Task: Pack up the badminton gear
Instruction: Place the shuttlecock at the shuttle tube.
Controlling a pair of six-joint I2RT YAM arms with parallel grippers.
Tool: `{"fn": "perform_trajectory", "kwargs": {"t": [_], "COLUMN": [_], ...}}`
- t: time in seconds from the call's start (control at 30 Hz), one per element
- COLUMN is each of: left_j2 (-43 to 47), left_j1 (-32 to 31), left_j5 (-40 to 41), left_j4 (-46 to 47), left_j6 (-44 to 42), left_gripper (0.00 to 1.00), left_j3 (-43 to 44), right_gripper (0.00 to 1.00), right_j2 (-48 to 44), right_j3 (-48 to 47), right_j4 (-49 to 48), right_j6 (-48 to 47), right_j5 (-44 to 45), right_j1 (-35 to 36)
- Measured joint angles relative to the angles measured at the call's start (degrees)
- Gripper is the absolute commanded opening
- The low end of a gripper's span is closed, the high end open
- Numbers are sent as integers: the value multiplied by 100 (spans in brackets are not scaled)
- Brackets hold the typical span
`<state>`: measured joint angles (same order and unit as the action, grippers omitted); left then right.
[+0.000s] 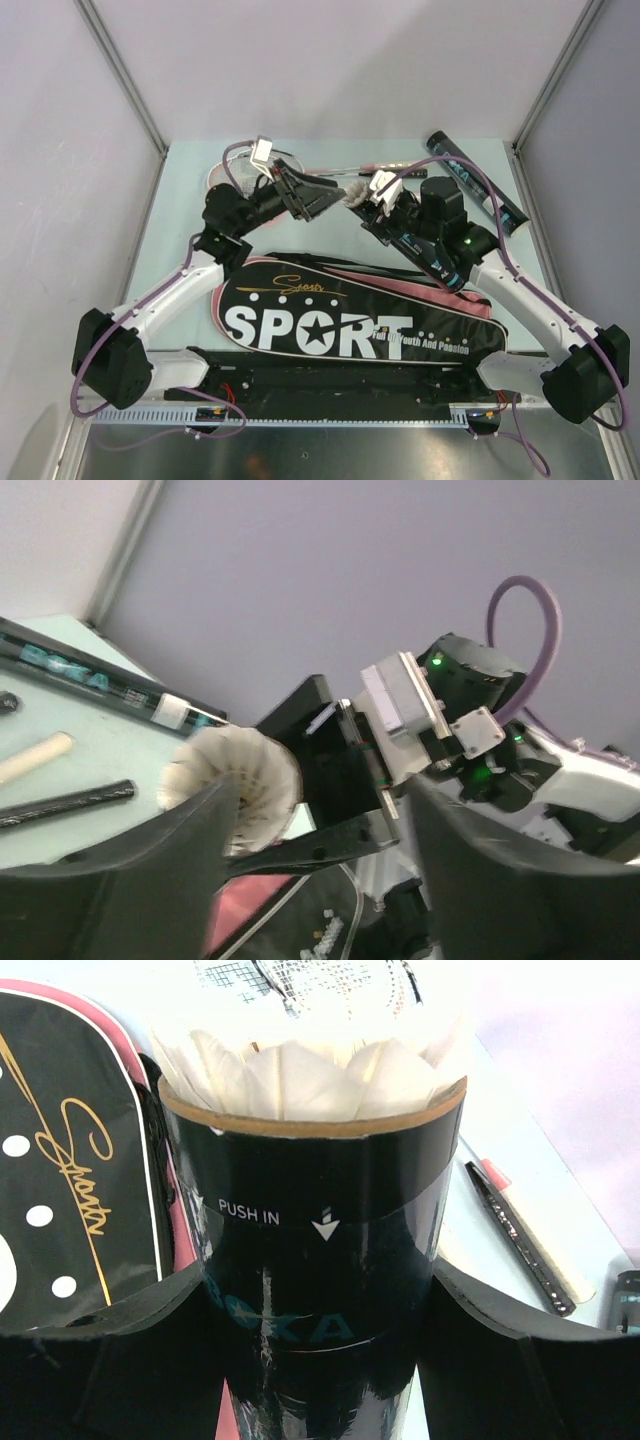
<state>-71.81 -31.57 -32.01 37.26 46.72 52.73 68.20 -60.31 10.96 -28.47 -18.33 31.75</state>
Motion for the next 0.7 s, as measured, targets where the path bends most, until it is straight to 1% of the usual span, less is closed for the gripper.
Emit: {"fn": "perform_trajectory", "kwargs": {"t": [0.07,0.13,0.17,0.27,0.43,0.6,0.7], "left_j2": [13,-17,-55,-284,-918,-1320,-1644], "left_j1": [166,245,251,236,107,-149,-350], "left_j5": [-142,-197,-245,-323,-435,-750,-874], "left_j4": [-11,-195,-308,-931,-2400,-3394,-3727], "left_j6": [149,146,81,-208,-1060,-1657,-1886], "left_gripper": [28,18,1,0,0,0,0], "left_j3": [37,114,173,514,1567,2017,2262], "right_gripper": [19,19,18,17,18,18,18], "right_j2": [0,0,0,0,-2,-2,-2], "right_j3": [2,7,9,11,11,11,59], "right_j4": [9,9,9,9,46,83,208], "right_j6": [-22,-44,-66,-142,-367,-520,-627], "right_j5": [9,11,11,-2,-42,-173,-234], "right_j1": [0,0,0,0,0,0,2]}}
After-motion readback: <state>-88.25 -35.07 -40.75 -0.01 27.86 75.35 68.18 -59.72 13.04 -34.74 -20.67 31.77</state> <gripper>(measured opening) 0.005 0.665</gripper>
